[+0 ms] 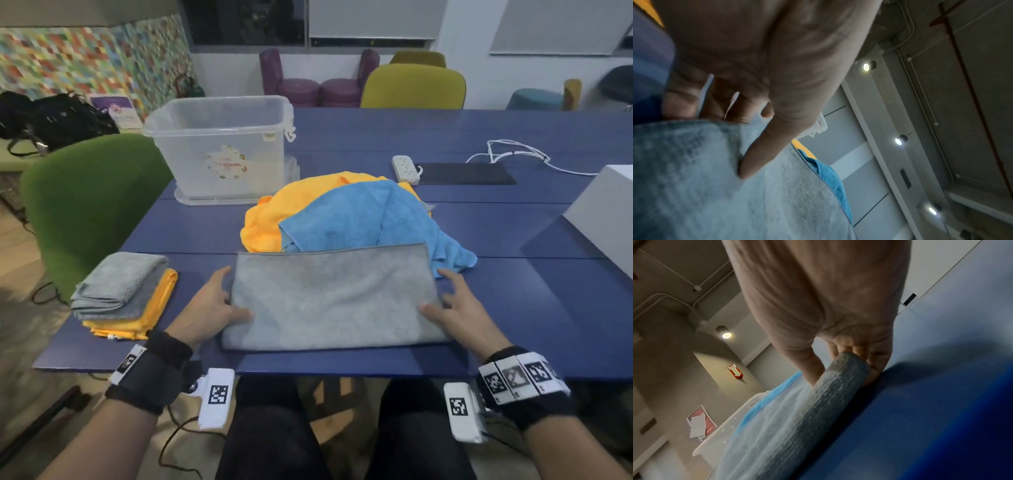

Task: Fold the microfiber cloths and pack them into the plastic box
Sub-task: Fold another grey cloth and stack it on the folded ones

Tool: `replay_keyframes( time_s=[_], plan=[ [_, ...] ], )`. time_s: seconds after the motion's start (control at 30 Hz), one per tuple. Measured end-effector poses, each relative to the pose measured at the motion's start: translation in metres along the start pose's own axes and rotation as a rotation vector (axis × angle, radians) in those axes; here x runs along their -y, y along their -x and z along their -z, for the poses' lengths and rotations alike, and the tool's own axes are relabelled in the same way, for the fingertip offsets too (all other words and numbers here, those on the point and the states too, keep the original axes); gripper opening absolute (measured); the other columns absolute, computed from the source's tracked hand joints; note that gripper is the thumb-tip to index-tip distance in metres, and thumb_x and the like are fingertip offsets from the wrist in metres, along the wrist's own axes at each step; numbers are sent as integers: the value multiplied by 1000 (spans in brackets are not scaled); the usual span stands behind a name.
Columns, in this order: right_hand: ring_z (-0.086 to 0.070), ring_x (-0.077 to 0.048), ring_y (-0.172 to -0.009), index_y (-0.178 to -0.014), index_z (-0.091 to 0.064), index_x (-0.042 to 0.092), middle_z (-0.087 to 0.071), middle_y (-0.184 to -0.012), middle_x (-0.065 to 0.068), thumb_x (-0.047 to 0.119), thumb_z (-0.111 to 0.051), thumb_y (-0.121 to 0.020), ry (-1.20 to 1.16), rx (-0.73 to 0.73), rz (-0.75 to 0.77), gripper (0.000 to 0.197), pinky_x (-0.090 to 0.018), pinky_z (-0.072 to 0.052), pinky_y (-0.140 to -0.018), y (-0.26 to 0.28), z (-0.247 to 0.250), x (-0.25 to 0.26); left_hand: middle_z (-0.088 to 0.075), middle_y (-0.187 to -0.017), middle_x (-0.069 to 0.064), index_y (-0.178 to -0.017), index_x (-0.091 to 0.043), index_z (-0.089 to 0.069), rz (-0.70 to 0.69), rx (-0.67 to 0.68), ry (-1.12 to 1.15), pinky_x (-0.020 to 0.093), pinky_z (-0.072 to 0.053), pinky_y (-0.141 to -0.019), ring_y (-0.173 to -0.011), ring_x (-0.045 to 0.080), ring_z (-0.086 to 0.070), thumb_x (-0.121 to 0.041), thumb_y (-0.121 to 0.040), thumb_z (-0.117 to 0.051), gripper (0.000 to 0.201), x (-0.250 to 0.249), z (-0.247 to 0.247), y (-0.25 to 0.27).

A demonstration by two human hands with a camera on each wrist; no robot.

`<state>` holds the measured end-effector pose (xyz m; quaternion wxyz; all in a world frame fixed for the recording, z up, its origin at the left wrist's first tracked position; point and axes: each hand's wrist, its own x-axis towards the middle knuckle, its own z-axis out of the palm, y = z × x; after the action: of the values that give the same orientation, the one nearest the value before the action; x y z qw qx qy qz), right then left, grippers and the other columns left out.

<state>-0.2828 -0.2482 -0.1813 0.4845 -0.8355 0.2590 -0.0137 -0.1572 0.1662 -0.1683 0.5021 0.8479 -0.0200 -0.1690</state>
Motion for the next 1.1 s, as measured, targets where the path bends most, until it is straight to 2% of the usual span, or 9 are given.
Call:
replay_keyframes(
  time_s=[0.13, 0.27, 0.43, 0.53, 0.63, 0.73, 0.83, 0.93, 1.1],
  plan=[
    [-71, -32, -89, -129, -40, 63, -73, -93, -10, 26, -73, -70, 14, 17, 67, 78, -53, -56, -88, 14, 2, -8, -59, -82, 19, -160, -36, -16, -119, -34, -134, 39, -46, -74, -77, 31, -61, -2, -83, -77, 104, 8, -2, 4],
    [-58, -20, -67, -140, -42, 45, -57, -70, -3, 5, -72, -82, 125, -36, 115, 77, -34, -48, -70, 27, 2, 2, -58, -74, 8, -159, -31, -28, -165, -91, -191, 34, -45, -72, -73, 22, -59, -4, -81, -81, 98, 14, -1, 5],
    [-57, -17, -70, -144, -42, 34, -57, -71, -3, 4, -71, -83, 241, -78, 103, 74, -28, -43, -64, 37, 1, 1, -62, -84, 7, -161, -21, -24, -102, -119, -352, 31, -47, -69, -81, 19, -62, -28, -81, -86, 102, 17, -9, 21],
    [-60, -31, -94, -147, -41, 25, -59, -105, -8, 23, -70, -86, 370, -196, 125, 67, -40, -46, -77, 48, -7, -2, -52, -125, 3, -158, -24, -29, -197, -252, -474, 45, -50, -92, -112, 23, -56, -63, -77, -79, 103, 18, -18, 40],
    [-45, -37, -128, -145, -43, 24, -36, -148, -12, 52, -65, -90, 601, -326, 313, 66, -52, -45, -98, 61, -21, -2, -31, -157, 0, -152, -26, -40, -500, -221, -619, 45, -31, -119, -146, 23, -28, -77, -75, -69, 97, 17, -32, 61],
    [-11, -24, -155, -157, -29, 32, -11, -169, 0, 76, -47, -87, 741, -94, 606, 84, -51, -18, -124, 68, -34, -3, -17, -168, -10, -156, -32, -36, -654, 39, -804, 45, -11, -128, -157, 13, -7, -79, -80, -59, 92, 29, -43, 62],
    [17, -8, -154, -161, -5, 39, 13, -168, 16, 86, -36, -84, 897, 199, 629, 96, -49, -1, -127, 66, -43, -14, -16, -167, -18, -156, -34, -35, -642, 115, -855, 31, -5, -128, -156, 6, -14, -69, -87, -60, 82, 46, -43, 55],
    [14, -3, -153, -159, 3, 45, 16, -166, 21, 68, -53, -90, 909, 223, 624, 92, -38, -6, -128, 65, -43, -25, -25, -166, -18, -154, -33, -44, -711, 78, -832, 24, -9, -126, -153, 5, -25, -67, -89, -57, 74, 55, -38, 54],
    [-30, -7, -149, -157, -30, 39, -25, -164, 18, 42, -79, -83, 813, 98, 760, 89, -29, -47, -104, 74, -35, -39, -48, -155, -14, -140, -30, -63, -799, 51, -835, 20, -24, -120, -142, 5, -45, -59, -93, -47, 57, 56, -30, 62]
  ],
)
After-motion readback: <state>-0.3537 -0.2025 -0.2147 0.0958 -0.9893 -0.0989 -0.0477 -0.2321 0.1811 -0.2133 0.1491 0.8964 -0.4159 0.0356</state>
